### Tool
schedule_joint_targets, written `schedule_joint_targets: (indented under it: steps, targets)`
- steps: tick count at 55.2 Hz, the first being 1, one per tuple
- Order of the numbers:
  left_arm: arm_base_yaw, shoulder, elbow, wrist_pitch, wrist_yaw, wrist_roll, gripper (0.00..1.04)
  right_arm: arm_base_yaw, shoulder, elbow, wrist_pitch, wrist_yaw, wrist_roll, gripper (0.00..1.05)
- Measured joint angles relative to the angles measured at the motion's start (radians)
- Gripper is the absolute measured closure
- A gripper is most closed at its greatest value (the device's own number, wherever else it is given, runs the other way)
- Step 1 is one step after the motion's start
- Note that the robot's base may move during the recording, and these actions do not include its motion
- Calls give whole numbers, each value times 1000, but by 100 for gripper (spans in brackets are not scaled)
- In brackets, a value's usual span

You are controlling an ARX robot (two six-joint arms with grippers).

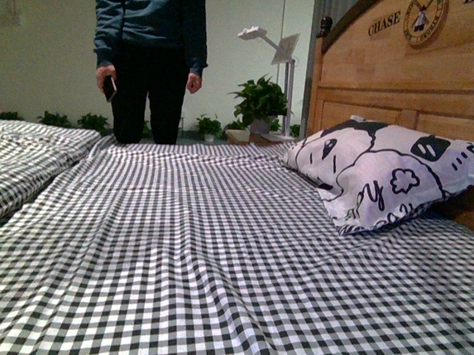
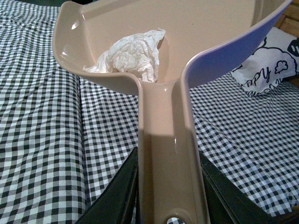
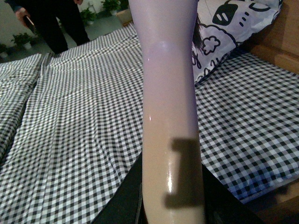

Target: Clean up trash

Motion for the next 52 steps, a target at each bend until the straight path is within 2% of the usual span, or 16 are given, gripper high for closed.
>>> schedule_joint_targets:
  steps: [52]
  targets:
    - [0,0,0,0,0,0,76,0,0,0,0,0,0,85]
